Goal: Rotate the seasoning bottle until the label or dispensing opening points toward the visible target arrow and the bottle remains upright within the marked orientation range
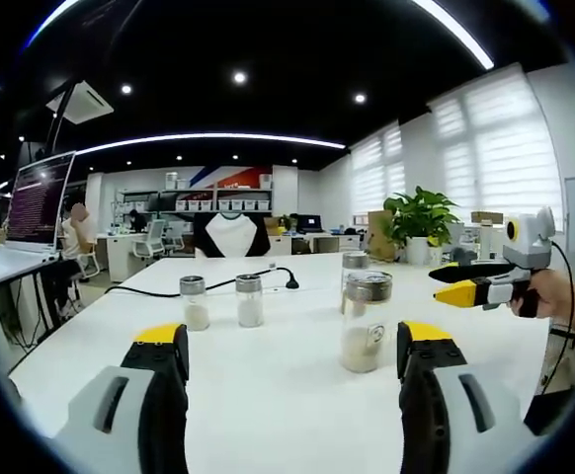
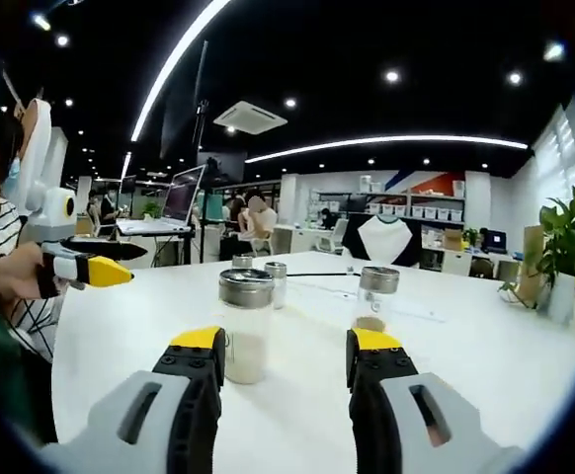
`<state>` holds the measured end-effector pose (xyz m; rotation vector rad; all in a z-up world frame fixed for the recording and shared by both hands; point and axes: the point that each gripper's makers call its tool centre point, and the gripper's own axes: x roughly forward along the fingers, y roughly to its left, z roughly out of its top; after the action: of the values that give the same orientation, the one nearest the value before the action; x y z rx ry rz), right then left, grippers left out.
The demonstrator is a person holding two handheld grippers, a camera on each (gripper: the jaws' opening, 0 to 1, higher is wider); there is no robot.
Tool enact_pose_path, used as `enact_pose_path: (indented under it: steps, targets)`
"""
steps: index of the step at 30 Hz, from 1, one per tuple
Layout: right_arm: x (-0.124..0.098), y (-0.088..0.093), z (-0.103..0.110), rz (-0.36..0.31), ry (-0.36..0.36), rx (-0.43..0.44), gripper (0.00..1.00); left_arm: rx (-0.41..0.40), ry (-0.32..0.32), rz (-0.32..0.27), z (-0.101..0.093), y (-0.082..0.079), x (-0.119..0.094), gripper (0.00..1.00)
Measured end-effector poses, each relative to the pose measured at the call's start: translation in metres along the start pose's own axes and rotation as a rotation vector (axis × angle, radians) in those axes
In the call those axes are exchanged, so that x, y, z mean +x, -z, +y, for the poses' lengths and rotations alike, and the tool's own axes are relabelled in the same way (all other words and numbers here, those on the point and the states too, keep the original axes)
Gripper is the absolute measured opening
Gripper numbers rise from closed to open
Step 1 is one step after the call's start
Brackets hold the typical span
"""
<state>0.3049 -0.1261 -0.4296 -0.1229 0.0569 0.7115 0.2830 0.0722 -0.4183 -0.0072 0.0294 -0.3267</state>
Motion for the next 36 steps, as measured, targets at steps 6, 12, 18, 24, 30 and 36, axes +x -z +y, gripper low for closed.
enact_pose_path:
  steps: [6, 12, 18, 24, 30, 36]
  targets:
    - [-0.026, 0.007, -0.009, -0.015, 0.104, 0.087, 0.49, -0.002, 0.014, 0.002, -0.004, 0.002, 0.000, 0.92]
    - [-0.032, 0.013, -0.012, -0.023, 0.131, 0.131, 0.49, -0.001, 0.012, 0.004, -0.004, 0.003, -0.001, 0.92]
    - [-0.028, 0.013, -0.011, -0.013, 0.133, 0.125, 0.50, 0.000, 0.011, 0.004, -0.004, 0.004, -0.002, 0.92]
    - [-0.024, 0.012, -0.012, -0.017, 0.128, 0.144, 0.51, -0.003, 0.009, 0.005, -0.002, 0.003, -0.002, 0.92]
    - [-0.020, 0.006, -0.022, -0.025, 0.147, 0.131, 0.51, 0.000, 0.018, 0.008, -0.005, 0.004, -0.001, 0.92]
    - [-0.006, -0.006, -0.033, -0.022, 0.154, 0.094, 0.52, -0.003, 0.022, 0.001, -0.005, 0.002, 0.000, 0.92]
